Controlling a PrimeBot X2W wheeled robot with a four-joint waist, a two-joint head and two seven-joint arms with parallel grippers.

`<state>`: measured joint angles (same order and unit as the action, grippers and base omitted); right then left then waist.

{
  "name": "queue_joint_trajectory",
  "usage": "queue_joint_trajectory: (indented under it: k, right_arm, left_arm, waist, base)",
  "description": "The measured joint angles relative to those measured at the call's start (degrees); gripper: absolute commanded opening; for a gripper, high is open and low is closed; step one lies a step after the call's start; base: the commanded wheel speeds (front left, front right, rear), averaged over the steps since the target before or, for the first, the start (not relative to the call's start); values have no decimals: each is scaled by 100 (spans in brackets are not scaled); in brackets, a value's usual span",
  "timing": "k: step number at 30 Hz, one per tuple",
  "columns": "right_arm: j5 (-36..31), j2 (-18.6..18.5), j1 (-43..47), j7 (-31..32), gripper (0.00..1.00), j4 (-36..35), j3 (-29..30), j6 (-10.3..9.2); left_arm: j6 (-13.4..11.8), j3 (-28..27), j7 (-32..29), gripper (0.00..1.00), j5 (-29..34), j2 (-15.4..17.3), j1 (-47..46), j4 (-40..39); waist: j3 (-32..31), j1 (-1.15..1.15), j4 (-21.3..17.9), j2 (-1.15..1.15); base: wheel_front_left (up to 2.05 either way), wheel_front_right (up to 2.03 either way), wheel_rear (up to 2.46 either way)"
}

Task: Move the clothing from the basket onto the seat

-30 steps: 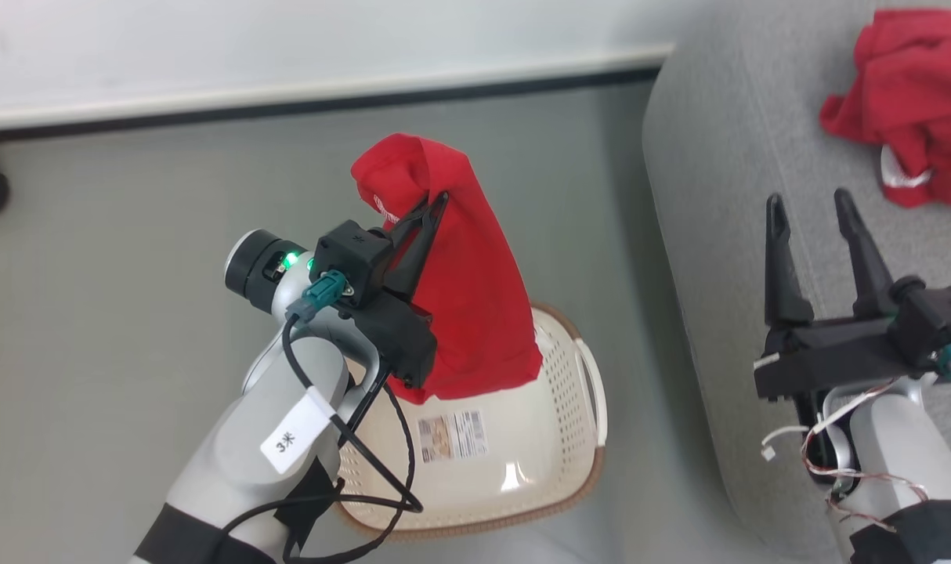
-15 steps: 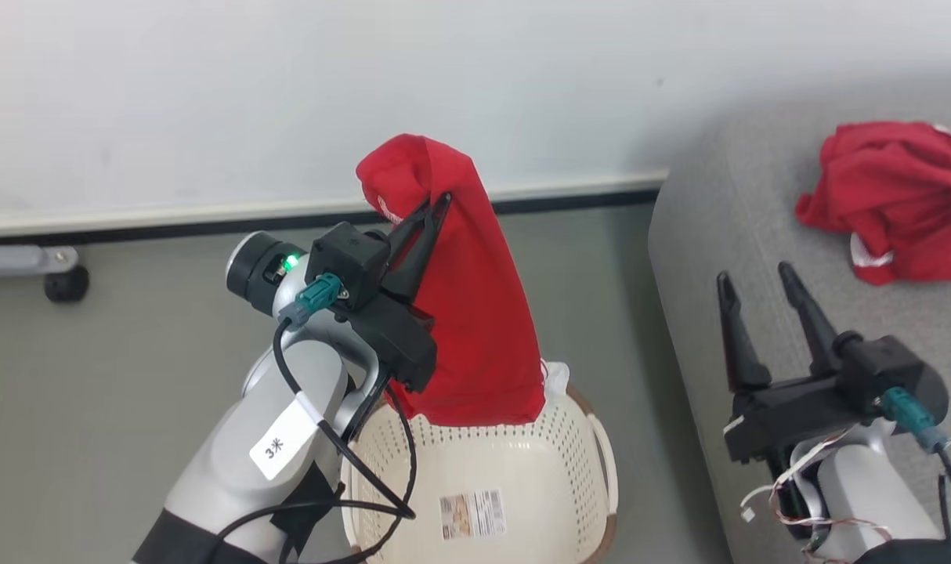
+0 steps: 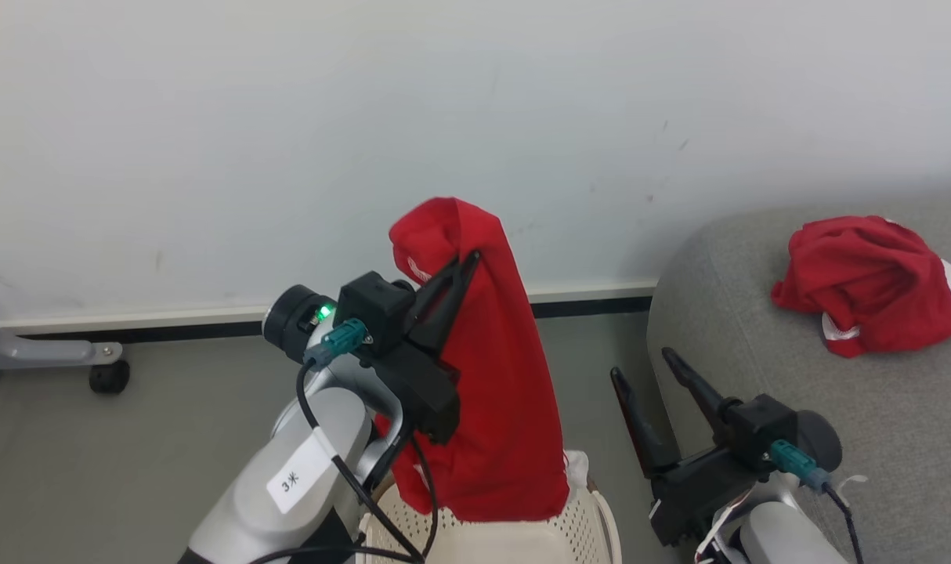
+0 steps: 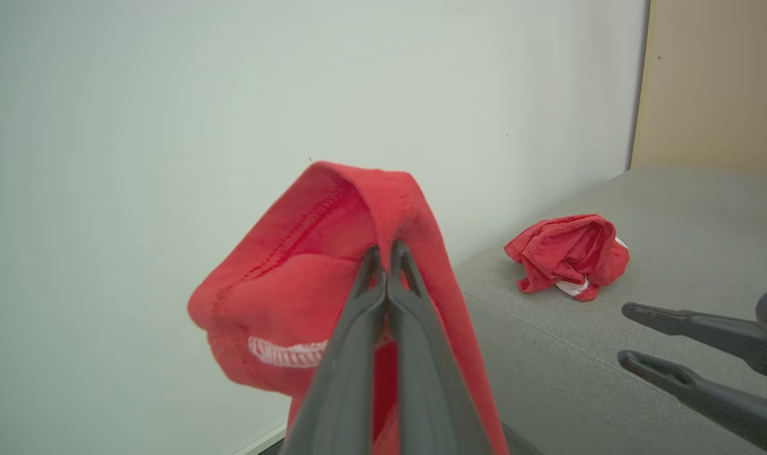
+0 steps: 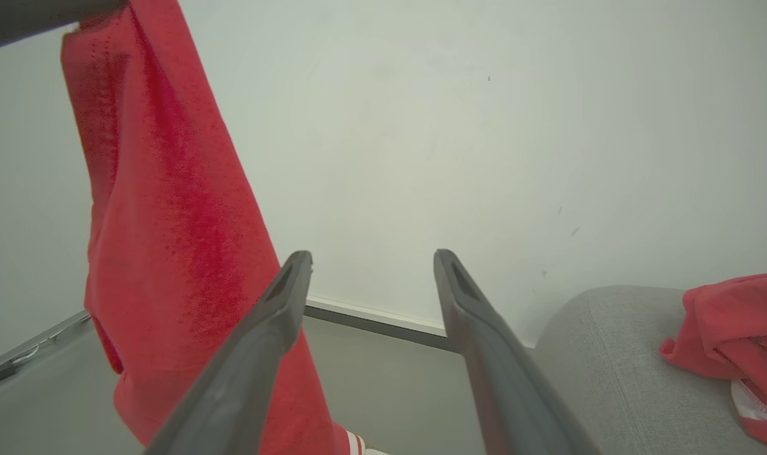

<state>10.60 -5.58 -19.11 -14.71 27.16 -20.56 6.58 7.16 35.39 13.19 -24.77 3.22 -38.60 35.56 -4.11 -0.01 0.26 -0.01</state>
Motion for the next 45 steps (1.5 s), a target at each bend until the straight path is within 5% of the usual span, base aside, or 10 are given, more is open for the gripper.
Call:
queue_joint_trajectory:
  k: [16,32,40,41,43,45]
  right_arm:
    - [120,36,81,1,100,465,-670,51]
    - [1076,-513,-564,0,100,578,-2544,52]
    - [1457,-454,-915,3,100,864,-3315,56]
    - [1483,-427,-966,3,95,900,-3382,56]
    - [1549,-365,-1043,2,42,971,-3502,56]
    - [1616,-299,-1101,2,19,1029,-3610,56]
  left_arm:
    - [41,571,-411,0,-342,41,411,-991]
    - [41,626,-808,0,-457,213,472,-1613]
    - [41,624,-940,0,-601,220,471,-1772]
    - [41,624,-959,0,-608,220,470,-1791]
    - [41,624,-991,0,-611,220,470,-1819]
    - [41,624,-1009,0,-628,220,470,-1841]
  waist:
    - [-583,1,243,1]
    - [-582,1,363,1]
    - [-519,1,398,1]
    - [-510,1,401,1]
    - [-492,1,406,1]
    - [-475,1,410,1]
  base:
    - [0,0,0]
    - [0,0,0]
    - [0,0,0]
    - [0,0,0]
    - [0,0,0]
    - [0,0,0]
